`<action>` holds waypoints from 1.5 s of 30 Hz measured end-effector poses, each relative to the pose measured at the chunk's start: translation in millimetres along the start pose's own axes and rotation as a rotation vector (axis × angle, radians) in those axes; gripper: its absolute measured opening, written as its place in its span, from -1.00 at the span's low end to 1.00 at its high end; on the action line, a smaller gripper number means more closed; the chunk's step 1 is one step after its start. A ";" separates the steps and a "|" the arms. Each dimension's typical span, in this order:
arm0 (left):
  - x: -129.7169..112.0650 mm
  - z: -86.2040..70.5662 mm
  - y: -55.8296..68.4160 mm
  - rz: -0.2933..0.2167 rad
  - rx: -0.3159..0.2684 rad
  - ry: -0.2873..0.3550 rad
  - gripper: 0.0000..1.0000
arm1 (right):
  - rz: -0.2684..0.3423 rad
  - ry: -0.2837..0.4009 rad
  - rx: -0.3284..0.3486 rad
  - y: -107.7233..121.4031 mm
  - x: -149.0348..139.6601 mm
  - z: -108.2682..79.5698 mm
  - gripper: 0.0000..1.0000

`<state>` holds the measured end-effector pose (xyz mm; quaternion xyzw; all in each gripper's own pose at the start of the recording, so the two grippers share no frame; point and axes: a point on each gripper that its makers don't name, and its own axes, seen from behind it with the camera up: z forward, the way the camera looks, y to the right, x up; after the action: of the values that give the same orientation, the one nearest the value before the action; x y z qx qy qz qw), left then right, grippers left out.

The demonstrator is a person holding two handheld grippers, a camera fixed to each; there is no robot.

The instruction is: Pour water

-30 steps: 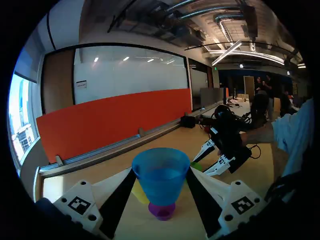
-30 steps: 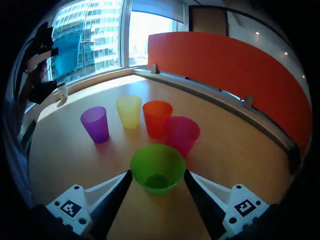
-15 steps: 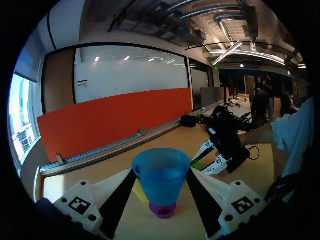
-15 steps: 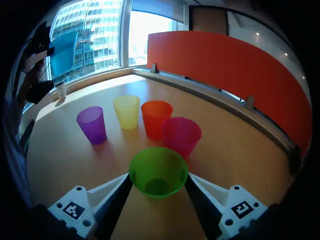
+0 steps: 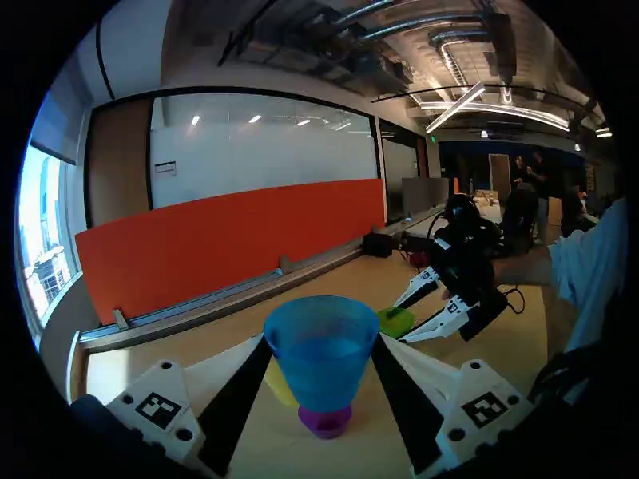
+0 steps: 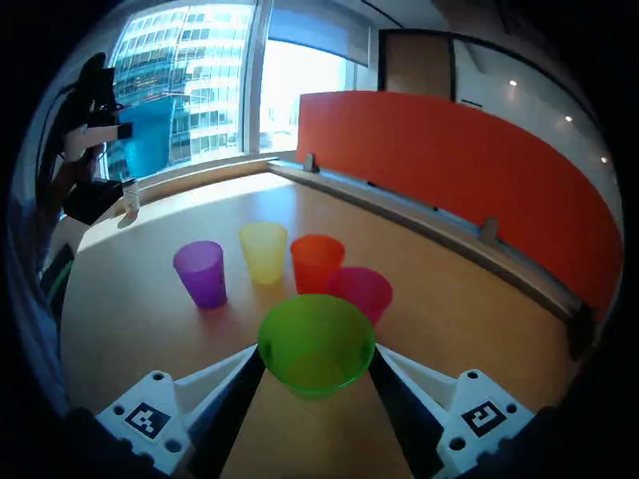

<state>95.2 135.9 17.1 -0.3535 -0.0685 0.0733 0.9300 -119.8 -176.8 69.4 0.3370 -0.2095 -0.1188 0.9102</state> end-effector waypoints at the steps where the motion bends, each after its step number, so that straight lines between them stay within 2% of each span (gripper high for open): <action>1: 0.5 0.0 0.2 0.000 0.000 0.003 0.71 | -0.003 0.009 0.000 -1.4 3.6 -2.6 0.82; 14: 2.1 1.2 -2.0 -0.016 0.010 0.035 0.71 | -0.042 0.152 0.018 -26.1 55.6 -34.0 0.82; 23: 7.7 0.9 -0.3 -0.020 0.008 0.076 0.71 | -0.046 0.256 0.032 -41.1 92.5 -50.8 0.82; 32: 14.7 1.6 1.8 -0.033 0.002 0.102 0.71 | -0.064 0.324 0.046 -53.5 115.0 -59.3 0.83; 45: 22.6 3.9 5.3 -0.038 -0.013 0.123 0.71 | -0.055 0.399 0.054 -62.4 137.9 -63.6 0.83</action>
<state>116.1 146.5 18.1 -0.3619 -0.0186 0.0335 0.9314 26.7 -236.7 26.0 0.3839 -0.0189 -0.0687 0.9206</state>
